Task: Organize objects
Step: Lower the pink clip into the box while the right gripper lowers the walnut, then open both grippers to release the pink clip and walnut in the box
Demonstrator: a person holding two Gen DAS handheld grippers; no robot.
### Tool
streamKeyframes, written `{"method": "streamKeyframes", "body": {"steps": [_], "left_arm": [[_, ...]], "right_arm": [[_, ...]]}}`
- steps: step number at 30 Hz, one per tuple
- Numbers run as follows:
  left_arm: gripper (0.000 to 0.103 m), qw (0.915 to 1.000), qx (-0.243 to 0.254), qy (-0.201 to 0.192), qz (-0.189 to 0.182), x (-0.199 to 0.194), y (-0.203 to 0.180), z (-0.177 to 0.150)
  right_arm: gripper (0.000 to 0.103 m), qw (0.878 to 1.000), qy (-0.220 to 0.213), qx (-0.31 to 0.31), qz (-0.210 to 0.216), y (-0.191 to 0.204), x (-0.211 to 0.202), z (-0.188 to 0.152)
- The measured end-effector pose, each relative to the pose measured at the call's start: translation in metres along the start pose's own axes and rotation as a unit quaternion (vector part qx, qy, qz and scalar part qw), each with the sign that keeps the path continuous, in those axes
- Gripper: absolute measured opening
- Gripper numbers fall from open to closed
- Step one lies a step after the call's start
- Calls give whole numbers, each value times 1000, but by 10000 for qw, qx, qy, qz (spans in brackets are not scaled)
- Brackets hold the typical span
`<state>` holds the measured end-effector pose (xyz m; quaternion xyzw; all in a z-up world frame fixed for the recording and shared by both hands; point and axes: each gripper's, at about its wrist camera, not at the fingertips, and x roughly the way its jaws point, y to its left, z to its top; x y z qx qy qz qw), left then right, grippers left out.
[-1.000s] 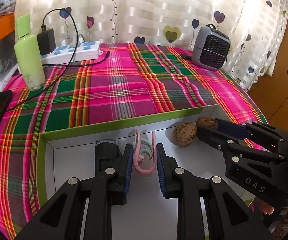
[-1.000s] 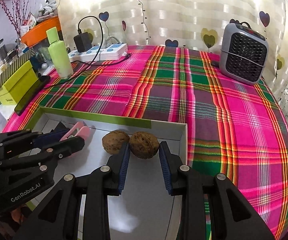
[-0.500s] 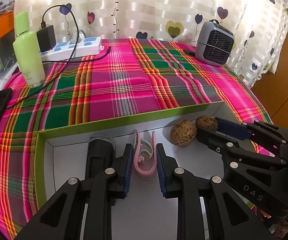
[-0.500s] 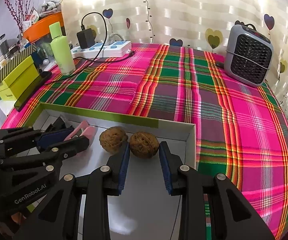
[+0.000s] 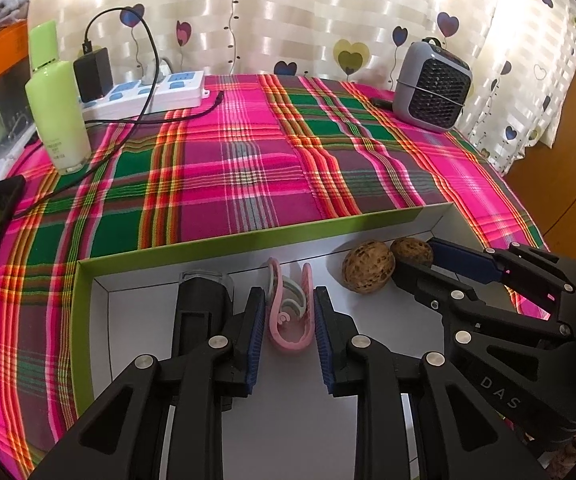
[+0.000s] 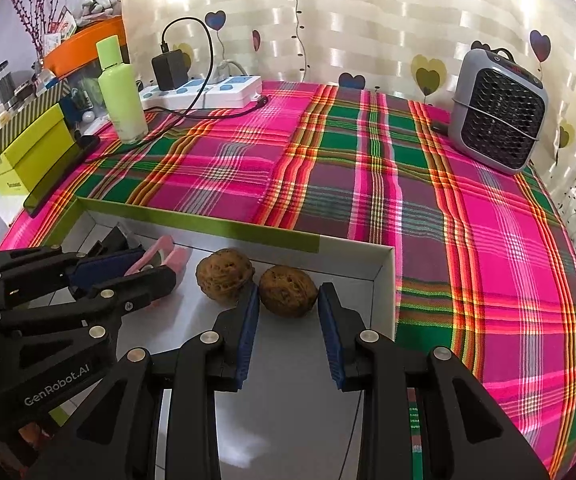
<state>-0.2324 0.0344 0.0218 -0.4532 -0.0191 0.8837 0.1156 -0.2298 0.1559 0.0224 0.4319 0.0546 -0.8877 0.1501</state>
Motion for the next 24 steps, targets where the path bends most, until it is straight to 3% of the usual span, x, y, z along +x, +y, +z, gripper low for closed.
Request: {"method": "streamKeyframes", "body": {"steps": [4, 9, 24], "left_arm": [[32, 10000, 4, 2, -41, -1, 1, -1], [34, 10000, -69, 3, -19, -4, 2, -3], [37, 9997, -65, -250, 30, -35, 0, -14]], "right_arm": [[39, 10000, -45, -42, -24, 0, -2, 0], [49, 9999, -131, -2, -88, -1, -5, 1], [50, 9996, -246, 68, -140, 8, -28, -8]]}}
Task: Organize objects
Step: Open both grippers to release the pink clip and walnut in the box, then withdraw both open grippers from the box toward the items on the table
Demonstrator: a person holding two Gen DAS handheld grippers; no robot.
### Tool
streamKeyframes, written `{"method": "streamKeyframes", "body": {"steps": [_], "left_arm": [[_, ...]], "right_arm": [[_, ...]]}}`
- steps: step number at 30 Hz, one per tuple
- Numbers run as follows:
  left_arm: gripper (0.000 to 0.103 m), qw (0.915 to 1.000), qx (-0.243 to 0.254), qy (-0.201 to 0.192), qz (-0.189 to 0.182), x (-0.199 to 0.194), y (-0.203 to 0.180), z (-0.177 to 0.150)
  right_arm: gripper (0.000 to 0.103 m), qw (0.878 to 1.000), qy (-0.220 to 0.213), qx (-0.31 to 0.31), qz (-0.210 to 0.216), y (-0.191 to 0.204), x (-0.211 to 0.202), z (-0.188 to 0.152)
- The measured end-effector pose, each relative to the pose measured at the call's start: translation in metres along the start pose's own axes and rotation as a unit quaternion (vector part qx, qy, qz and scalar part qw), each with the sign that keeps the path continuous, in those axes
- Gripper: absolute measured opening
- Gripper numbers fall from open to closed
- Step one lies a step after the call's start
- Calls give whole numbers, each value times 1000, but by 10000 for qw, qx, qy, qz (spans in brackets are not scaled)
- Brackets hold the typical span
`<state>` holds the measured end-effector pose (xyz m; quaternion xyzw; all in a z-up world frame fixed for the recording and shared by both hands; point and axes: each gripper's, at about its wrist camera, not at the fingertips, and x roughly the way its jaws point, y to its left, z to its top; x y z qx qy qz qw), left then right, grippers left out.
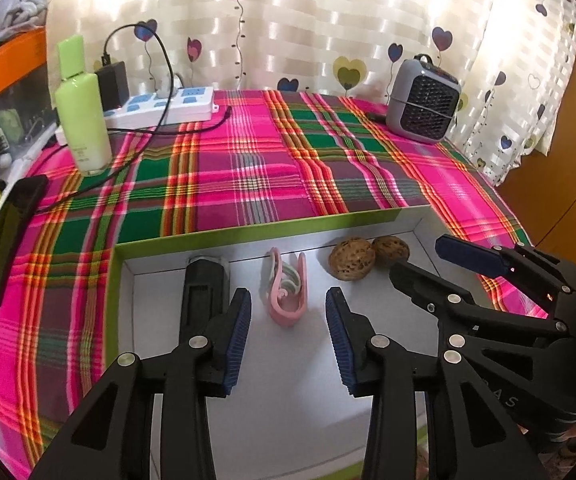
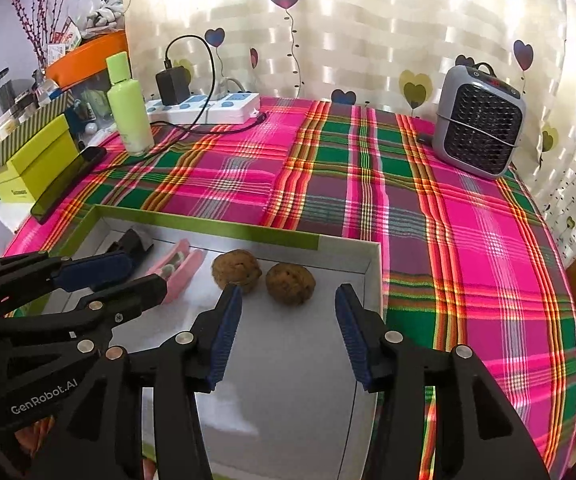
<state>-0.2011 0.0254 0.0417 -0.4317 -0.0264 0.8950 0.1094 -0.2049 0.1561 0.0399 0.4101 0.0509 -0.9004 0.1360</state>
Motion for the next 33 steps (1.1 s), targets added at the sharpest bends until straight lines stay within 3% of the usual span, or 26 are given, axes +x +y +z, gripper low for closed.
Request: {"method": "streamKeyframes", "body": {"steps": [16, 33], "left_arm": [[38, 9992, -28, -359, 190, -53, -4, -26], [39, 9987, -169, -467, 132, -83, 0, -55]], "right_arm": [[50, 9996, -229, 138, 32, 14, -43, -20], [50, 9992, -346, 133, 133, 33, -74, -44]]}}
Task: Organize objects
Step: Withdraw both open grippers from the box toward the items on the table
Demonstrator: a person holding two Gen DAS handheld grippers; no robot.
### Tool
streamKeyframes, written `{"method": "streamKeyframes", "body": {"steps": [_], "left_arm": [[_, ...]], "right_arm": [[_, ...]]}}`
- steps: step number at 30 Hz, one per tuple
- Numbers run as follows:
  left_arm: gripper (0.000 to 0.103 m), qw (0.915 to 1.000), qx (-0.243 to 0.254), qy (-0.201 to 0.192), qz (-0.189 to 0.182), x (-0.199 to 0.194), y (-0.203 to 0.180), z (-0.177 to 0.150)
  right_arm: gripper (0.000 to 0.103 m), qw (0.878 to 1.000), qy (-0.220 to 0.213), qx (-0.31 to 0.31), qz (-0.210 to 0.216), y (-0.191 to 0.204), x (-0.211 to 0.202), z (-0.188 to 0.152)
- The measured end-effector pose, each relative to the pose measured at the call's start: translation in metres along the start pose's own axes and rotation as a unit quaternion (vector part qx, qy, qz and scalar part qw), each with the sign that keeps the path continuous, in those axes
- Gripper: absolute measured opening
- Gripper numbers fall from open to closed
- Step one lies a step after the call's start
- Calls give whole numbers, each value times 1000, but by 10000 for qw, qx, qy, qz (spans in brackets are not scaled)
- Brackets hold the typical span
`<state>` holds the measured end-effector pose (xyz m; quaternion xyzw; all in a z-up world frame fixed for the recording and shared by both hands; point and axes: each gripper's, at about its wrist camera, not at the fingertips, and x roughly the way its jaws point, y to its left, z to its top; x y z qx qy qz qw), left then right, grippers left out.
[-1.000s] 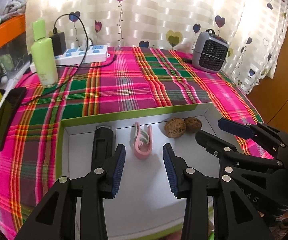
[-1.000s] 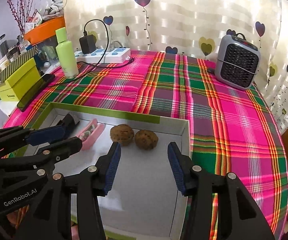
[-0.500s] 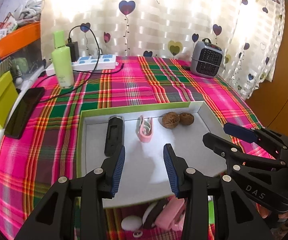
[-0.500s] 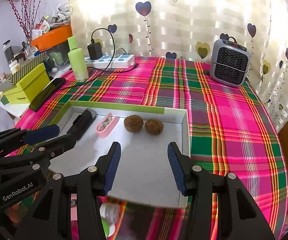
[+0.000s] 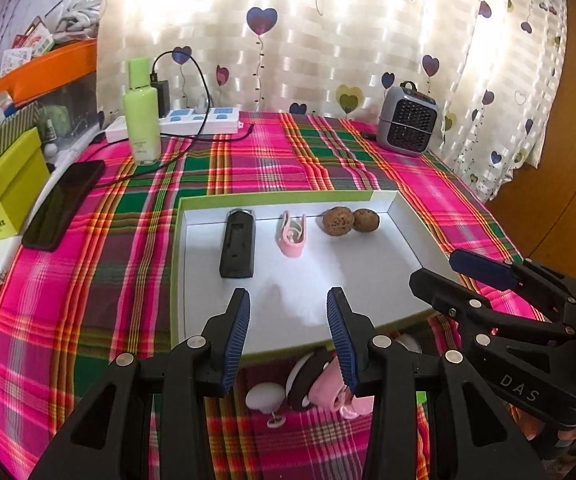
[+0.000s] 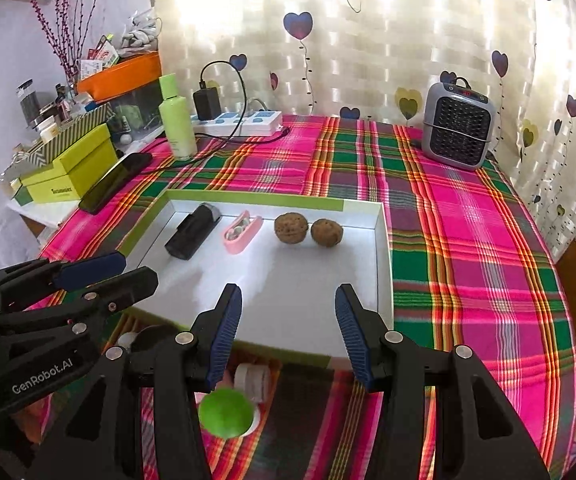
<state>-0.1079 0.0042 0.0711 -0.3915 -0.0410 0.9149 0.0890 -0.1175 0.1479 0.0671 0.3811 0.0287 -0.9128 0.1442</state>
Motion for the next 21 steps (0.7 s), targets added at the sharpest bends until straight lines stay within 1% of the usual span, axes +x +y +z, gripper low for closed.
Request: {"method": "streamKeyframes", "body": {"steps": [5, 9, 13, 21], "left_arm": [[39, 9998, 13, -179, -77, -14, 4, -10], [39, 9998, -68, -178, -96, -20, 12, -19], [39, 9994, -269, -172, -138, -24, 25, -29], [39, 9990, -367, -171, -161, -27, 40, -47]], "right_arm": [[50, 10000, -14, -21, 67, 3, -7, -9], [50, 9999, -24, 112, 101, 1, -11, -17], [50, 9998, 5, 158, 153, 1, -13, -27], [50, 9995, 55, 140, 275, 4, -14, -42]]}}
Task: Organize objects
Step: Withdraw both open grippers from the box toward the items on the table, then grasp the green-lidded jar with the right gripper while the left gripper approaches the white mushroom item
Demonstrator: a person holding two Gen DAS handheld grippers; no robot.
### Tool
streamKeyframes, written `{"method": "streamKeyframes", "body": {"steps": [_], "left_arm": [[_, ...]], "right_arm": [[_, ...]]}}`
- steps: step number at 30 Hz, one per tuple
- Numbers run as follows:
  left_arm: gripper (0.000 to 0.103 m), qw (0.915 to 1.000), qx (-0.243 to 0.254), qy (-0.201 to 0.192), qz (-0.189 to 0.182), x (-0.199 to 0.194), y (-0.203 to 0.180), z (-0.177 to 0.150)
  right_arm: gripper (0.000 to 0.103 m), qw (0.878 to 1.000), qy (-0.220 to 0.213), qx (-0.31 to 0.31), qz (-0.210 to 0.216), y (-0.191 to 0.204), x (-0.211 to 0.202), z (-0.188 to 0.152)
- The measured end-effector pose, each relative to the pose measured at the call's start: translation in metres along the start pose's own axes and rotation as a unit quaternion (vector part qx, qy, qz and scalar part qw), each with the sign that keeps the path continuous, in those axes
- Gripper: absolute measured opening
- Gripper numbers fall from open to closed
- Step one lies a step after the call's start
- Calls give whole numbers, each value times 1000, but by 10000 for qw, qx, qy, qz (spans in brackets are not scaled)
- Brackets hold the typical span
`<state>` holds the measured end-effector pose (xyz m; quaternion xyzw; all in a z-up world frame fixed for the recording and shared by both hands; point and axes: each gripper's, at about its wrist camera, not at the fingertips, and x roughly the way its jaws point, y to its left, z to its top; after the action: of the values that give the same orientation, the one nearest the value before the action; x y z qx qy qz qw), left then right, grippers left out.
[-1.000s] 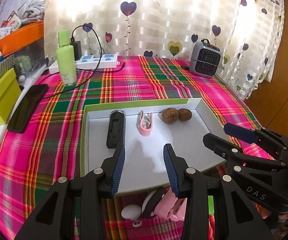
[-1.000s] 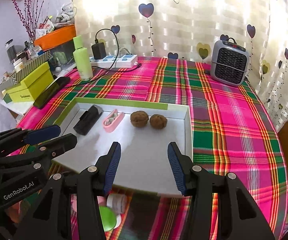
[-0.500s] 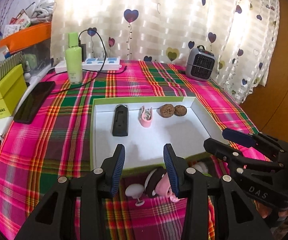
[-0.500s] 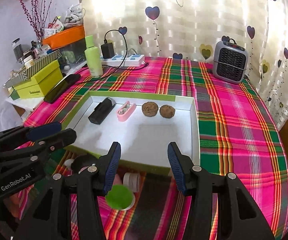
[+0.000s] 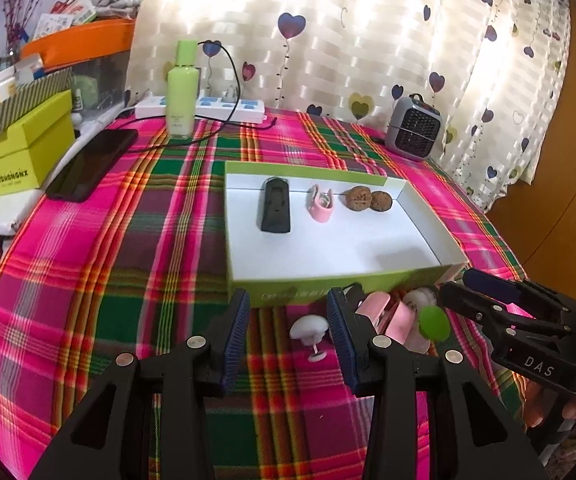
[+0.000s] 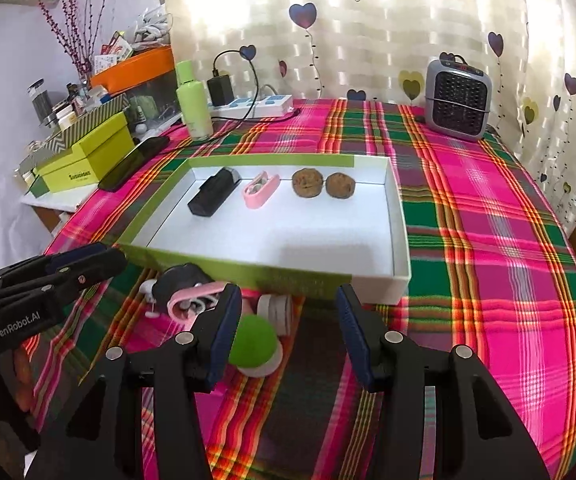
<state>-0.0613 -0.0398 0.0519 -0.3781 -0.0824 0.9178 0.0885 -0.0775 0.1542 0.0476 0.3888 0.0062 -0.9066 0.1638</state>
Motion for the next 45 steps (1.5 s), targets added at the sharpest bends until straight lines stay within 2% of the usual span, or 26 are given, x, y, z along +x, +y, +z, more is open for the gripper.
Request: {"method": "streamKeyframes", "body": {"steps": [21, 29, 36, 45], "left_arm": [[39, 9992, -54, 350, -207, 19, 4, -20], [39, 9984, -64, 513, -220, 30, 4, -23], [39, 9984, 37, 518, -229, 34, 0, -19], [39, 9981, 172, 547, -240, 40, -7, -15]], "right_arm": [[50, 9988, 297, -27, 383, 12, 15, -20], [50, 9991, 250, 66, 341, 10, 18, -22], [35, 9991, 138, 108, 378, 8, 14, -22], [35, 9992, 95, 103, 369, 6, 10, -22]]}}
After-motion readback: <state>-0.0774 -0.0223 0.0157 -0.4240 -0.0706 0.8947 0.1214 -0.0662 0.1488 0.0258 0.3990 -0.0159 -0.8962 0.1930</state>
